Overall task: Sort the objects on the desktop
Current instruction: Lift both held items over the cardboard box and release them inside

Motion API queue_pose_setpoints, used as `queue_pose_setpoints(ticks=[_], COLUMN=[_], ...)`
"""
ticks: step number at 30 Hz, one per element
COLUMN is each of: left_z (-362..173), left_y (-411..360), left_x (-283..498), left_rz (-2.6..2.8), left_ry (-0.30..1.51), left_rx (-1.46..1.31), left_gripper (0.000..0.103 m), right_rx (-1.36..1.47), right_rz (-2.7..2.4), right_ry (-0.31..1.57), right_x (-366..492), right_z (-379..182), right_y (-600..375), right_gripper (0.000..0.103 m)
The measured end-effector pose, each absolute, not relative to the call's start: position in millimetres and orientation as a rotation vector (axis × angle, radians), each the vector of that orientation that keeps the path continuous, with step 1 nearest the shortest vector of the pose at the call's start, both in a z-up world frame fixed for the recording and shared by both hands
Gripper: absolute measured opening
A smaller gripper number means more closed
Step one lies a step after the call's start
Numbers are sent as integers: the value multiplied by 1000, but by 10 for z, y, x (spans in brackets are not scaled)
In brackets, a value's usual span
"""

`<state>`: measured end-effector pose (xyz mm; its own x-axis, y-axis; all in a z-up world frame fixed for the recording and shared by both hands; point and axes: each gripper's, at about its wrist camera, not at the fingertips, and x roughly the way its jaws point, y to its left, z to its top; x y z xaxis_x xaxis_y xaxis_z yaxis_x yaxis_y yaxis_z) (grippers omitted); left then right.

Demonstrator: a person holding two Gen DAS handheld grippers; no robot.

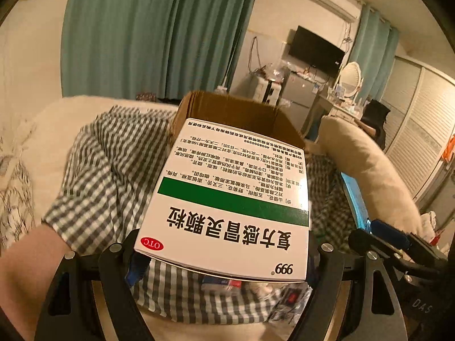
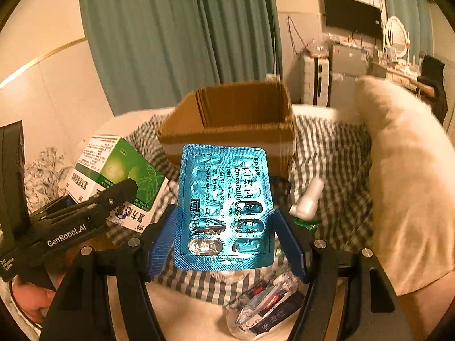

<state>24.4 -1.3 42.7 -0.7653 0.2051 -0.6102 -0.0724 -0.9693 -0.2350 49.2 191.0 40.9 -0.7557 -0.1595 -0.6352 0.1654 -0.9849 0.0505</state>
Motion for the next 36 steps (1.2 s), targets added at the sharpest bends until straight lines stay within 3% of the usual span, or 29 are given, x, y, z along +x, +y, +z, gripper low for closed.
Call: queue_pose_setpoints(ticks=[10, 19, 26, 30, 36], left_z=[1242, 1644, 1432, 1169, 652], left_y=[76, -129, -304, -340, -321], left_x=[-151, -922, -1807, -2233, -2499], left_rz=[2749, 2801, 2821, 2854, 2804], left_ry=[-313, -284, -353, -262, -316], left_rx=[-969, -928, -955, -946, -1032], left_gripper=[83, 84, 84, 84, 84], right_rx=[866, 924, 973, 1029, 1073], right_rz=[-2826, -2734, -2685, -2655, -2651], right_ry=[57, 154, 207, 165, 126], right_x=[430, -437, -1326, -1855, -2187], right_z=[1112, 1700, 1653, 1317, 835], right_y=[1759, 1637, 1667, 1725, 1808], right_gripper=[68, 68, 68, 68, 68])
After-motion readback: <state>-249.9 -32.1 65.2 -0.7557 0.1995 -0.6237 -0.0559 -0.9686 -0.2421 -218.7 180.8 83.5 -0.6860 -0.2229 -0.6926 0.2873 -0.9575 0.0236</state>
